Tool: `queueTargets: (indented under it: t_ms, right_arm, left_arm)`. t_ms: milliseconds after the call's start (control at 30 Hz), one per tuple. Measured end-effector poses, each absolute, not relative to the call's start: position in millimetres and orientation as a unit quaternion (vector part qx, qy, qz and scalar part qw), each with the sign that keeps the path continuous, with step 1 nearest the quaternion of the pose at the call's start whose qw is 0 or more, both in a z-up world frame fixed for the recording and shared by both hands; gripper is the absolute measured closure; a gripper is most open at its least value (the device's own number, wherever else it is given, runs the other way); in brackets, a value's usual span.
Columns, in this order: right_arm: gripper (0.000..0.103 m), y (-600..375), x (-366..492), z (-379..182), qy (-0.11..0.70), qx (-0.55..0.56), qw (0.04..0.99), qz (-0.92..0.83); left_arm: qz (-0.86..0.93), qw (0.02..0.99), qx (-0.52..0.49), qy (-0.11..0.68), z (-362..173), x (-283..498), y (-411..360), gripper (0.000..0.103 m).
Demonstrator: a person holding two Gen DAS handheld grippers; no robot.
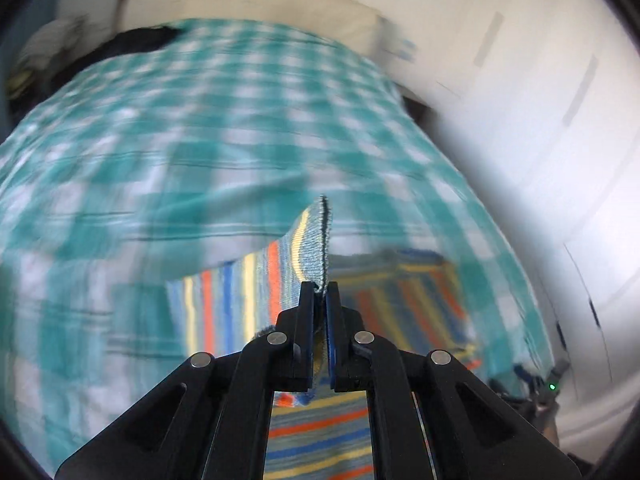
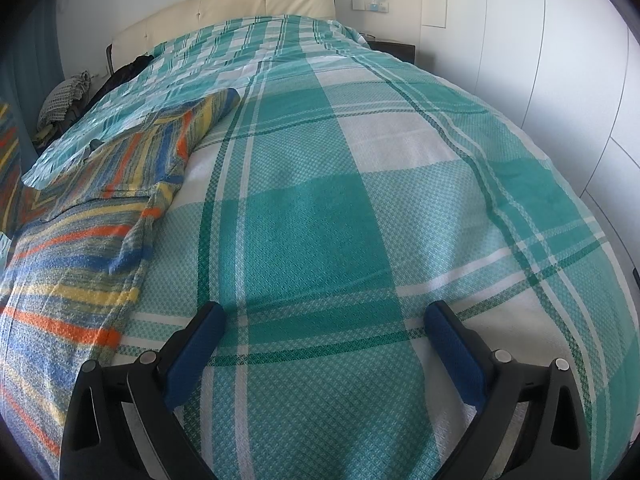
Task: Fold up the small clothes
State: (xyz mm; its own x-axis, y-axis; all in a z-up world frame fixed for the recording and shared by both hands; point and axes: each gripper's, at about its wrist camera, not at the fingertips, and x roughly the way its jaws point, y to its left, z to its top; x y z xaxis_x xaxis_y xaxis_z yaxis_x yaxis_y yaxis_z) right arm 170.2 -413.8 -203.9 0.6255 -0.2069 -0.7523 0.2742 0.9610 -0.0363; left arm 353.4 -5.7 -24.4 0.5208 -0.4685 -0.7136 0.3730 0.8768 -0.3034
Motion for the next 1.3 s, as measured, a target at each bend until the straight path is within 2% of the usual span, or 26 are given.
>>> queueTargets:
  t_ms: [33,67,100,200,333,367,500,700,833,900,933,1100,1300]
  right_arm:
    - [0.004,-413.6,169.9,-203.8,0.412,0.041,0.901,-0.133]
    - [0.004,-413.6,169.9,-203.8,0.411,0.042,0.901,-0.133]
    - [0.004,-413.5,169.8,-203.8,0.411,0.042,0.901,-0.133]
    - [0.004,-413.5,169.8,-203.8,0.411,0.042,0.901,-0.133]
    - [0.003,-413.3,168.7,-204.0,0.41,0.044,0.901,-0.133]
    - [0.003,-413.6,168.8,-204.2,0.41,0.045,0.901,-0.133]
    - [0.003,-414.0,169.1,-204.2,0.41,0.044,0.901,-0.133]
    - [0.003,-413.4,169.6,-204.9,0.412,0.039,0.9,-0.135]
    - [0.003,-412.0,173.5,-199.3,0.428,0.031,0.894,-0.131]
    - [0.008,-410.3,168.5,-185.0,0.438,0.02,0.89,-0.127]
    - [0.01,-408.1,160.4,-175.3,0.435,0.021,0.891,-0.13]
    - [0.01,-367.1,84.9,-128.5,0.445,0.065,0.893,-0.022]
    - [0.01,-345.9,20.5,-140.2,0.494,0.117,0.862,-0.006]
  left_arm:
    - [-0.26,0.857,-0.048,0.443,-35.9,355.0,-30.5,0.085]
    - [-0.267,0.846,-0.044,0.46,-47.7,355.3,-45.1,0.05]
    - [-0.262,0.836,-0.038,0.48,-61.1,356.3,-60.6,0.02]
    - [-0.242,0.843,-0.051,0.477,-83.4,345.0,-62.2,0.018]
    - [-0.172,0.848,-0.062,0.498,-122.7,327.7,-18.0,0.014]
    - [-0.159,0.845,-0.051,0.507,-136.5,317.9,-8.8,0.012]
    - [-0.093,0.83,0.045,0.548,-196.5,269.7,28.4,0.014]
    - [-0.095,0.859,-0.032,0.502,-172.6,184.9,85.8,0.01]
    - [-0.098,0.848,-0.005,0.521,-186.5,156.1,83.0,0.007]
    - [-0.082,0.846,0.019,0.527,-192.9,140.0,83.9,0.007]
    - [-0.083,0.845,0.018,0.529,-193.5,131.3,86.5,0.007]
    - [-0.121,0.837,0.011,0.534,-192.9,94.8,84.0,0.007]
    - [-0.115,0.827,-0.003,0.55,-201.2,88.2,91.7,0.007]
